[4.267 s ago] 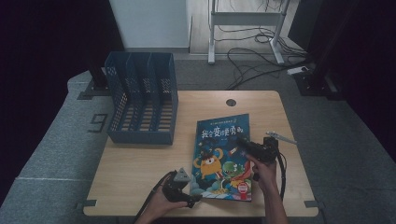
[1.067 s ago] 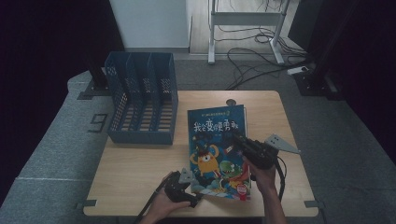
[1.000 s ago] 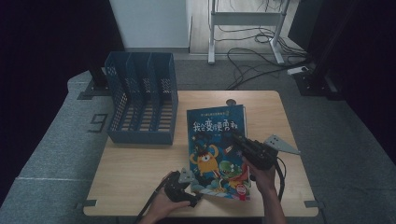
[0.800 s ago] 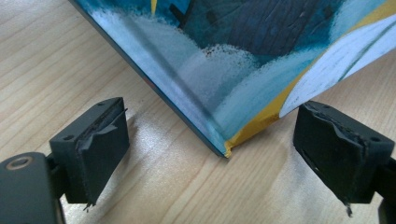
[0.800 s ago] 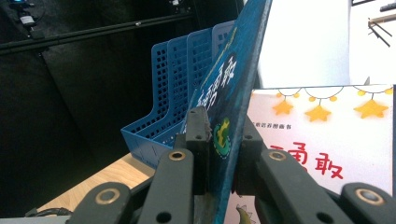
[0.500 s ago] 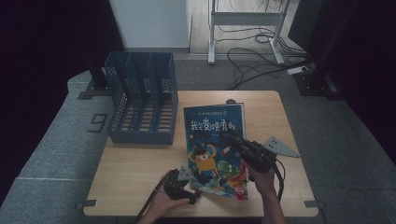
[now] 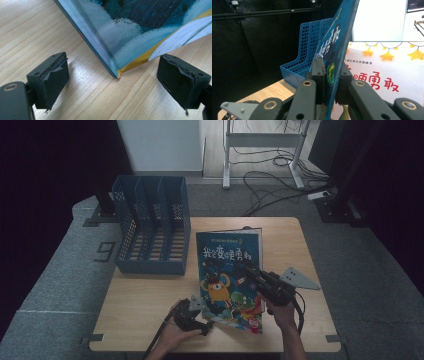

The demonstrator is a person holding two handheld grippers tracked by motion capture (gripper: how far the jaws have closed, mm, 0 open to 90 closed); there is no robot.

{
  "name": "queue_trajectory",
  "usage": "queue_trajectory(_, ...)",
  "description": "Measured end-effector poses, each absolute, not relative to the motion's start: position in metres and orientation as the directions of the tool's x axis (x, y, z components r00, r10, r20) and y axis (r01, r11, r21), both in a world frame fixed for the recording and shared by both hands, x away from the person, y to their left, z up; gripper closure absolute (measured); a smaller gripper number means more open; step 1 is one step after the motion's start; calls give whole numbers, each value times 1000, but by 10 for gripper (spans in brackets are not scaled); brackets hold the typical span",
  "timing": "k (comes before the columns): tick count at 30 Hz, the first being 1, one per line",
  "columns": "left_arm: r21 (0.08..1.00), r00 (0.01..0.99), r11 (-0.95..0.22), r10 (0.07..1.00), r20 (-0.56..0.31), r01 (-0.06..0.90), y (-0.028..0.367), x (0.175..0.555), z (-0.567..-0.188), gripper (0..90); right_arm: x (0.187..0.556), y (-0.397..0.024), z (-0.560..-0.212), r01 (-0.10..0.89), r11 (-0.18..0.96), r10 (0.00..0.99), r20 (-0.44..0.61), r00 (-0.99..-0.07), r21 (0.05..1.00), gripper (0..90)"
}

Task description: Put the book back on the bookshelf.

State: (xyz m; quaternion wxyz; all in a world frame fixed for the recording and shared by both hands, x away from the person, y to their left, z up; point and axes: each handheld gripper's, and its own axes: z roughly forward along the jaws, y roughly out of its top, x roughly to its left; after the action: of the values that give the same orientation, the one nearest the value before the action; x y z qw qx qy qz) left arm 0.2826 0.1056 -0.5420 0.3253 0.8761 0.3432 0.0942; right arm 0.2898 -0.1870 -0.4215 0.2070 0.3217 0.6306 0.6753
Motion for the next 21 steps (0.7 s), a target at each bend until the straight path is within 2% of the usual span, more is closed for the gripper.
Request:
queue_trajectory(6, 636, 739, -546, 671, -57, 545, 106, 286, -542, 104, 283, -181, -416, 84, -80, 689, 116, -716, 993, 800)
queue_trajectory(14, 632, 736, -547, 674, -55, 549, 107, 285, -542, 112, 284, -182, -417, 79, -77, 687, 110, -719, 994, 798)
queue_trajectory(21, 642, 708, -498, 699, -101, 583, 119, 291, -540, 139, 284, -183, -417, 76, -77, 684, 108, -721, 994, 798)
